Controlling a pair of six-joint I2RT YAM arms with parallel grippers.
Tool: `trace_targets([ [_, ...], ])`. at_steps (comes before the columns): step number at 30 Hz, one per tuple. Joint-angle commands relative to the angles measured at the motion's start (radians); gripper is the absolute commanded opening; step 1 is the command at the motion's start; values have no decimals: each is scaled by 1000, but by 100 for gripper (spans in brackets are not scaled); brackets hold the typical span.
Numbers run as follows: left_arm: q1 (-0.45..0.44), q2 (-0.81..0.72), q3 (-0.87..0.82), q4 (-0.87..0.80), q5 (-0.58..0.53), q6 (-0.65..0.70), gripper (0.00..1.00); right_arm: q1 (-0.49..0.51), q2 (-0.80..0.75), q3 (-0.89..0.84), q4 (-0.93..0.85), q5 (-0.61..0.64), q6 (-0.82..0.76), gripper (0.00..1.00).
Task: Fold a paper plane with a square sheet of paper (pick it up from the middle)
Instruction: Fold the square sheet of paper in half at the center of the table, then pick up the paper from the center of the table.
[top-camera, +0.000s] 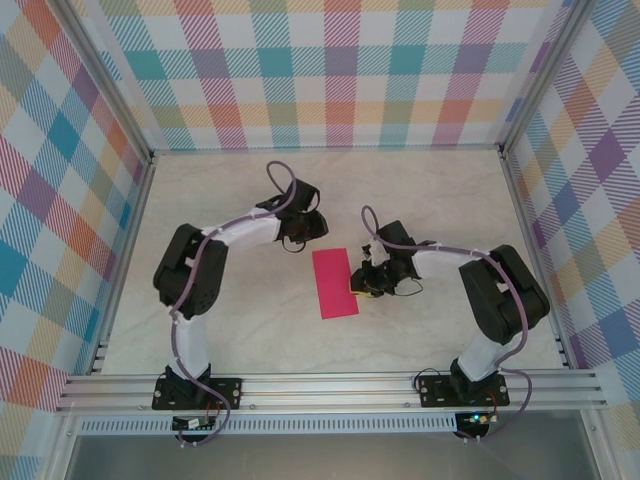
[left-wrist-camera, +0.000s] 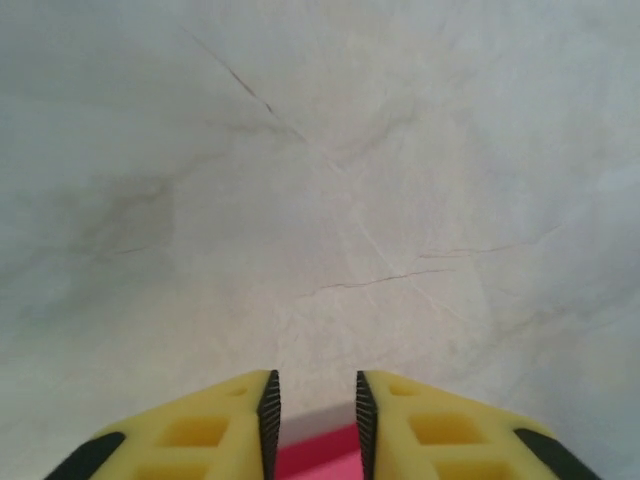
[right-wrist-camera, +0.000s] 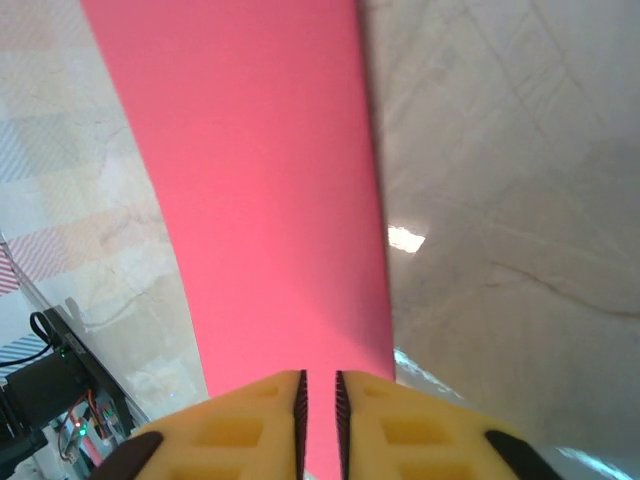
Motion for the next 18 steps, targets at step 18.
trace_targets([
  [18, -8, -430, -536, 132, 100, -246, 56, 61, 279, 465, -179, 307, -101, 39],
])
